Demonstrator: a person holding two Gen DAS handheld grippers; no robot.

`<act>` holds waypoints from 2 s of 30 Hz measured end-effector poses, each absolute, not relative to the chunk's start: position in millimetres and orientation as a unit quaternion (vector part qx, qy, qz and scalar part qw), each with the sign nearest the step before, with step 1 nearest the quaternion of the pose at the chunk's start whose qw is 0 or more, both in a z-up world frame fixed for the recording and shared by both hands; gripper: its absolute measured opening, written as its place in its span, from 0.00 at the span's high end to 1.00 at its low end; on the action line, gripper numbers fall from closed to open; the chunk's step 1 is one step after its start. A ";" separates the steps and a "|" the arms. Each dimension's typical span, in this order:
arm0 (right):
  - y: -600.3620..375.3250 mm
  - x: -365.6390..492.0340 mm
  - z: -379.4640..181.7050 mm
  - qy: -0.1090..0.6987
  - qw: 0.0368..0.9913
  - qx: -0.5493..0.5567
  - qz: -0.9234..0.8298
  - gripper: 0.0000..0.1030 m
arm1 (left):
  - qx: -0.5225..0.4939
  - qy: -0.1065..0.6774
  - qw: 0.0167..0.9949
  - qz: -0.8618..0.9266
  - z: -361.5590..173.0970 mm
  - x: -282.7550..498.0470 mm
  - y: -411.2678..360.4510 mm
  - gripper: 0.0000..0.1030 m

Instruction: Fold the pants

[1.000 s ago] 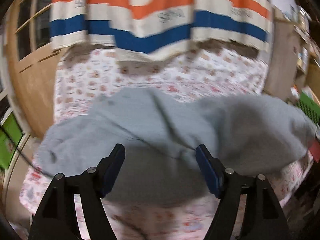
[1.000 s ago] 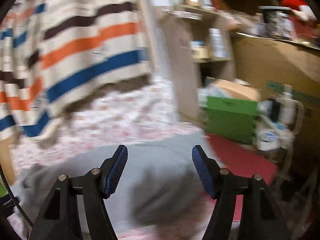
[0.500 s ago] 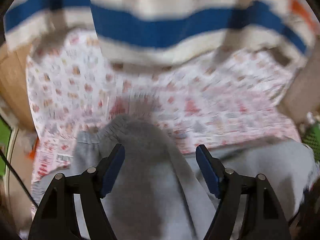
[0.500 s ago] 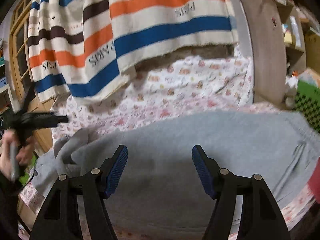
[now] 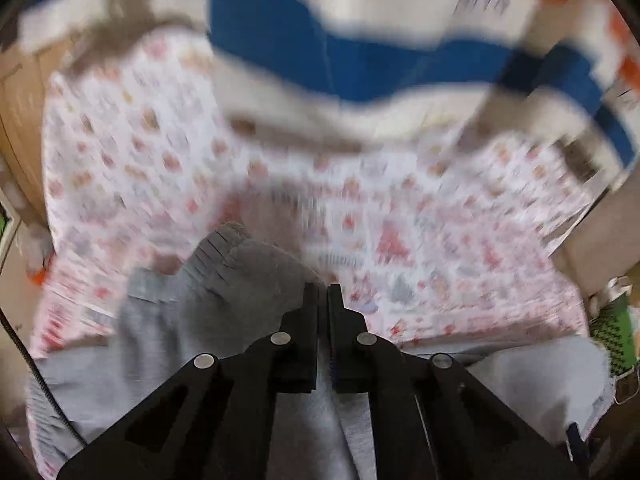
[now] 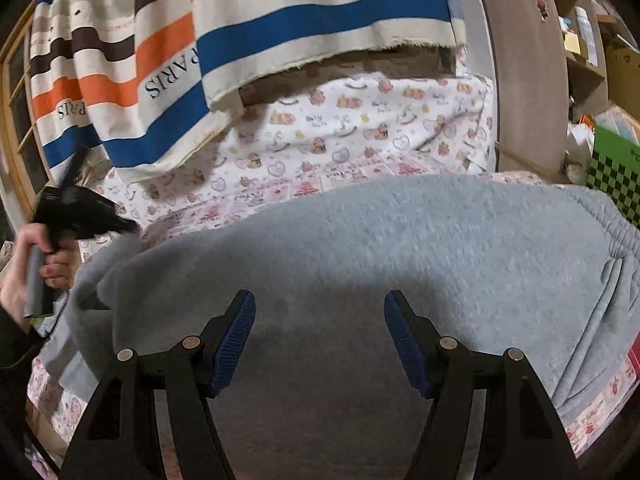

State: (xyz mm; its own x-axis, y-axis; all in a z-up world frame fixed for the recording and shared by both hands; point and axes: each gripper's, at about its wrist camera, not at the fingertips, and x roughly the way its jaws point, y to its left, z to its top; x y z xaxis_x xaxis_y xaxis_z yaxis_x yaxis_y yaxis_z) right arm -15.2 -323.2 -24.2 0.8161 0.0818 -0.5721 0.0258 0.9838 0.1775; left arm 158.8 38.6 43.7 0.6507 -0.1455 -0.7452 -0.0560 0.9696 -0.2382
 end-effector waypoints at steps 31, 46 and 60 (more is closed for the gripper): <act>-262.3 -44.7 -42.5 0.350 0.919 0.019 0.182 0.33 | -0.146 0.399 0.891 0.161 -15.0 -19.3 184.7 0.41; -209.9 -68.5 -62.6 0.371 0.898 -0.110 0.209 0.48 | -0.123 0.297 0.929 0.183 26.4 -49.6 199.7 0.92; -232.1 -95.2 -8.0 0.336 0.915 -0.044 0.218 0.95 | -0.110 0.372 0.900 0.200 -19.5 -66.9 192.1 0.90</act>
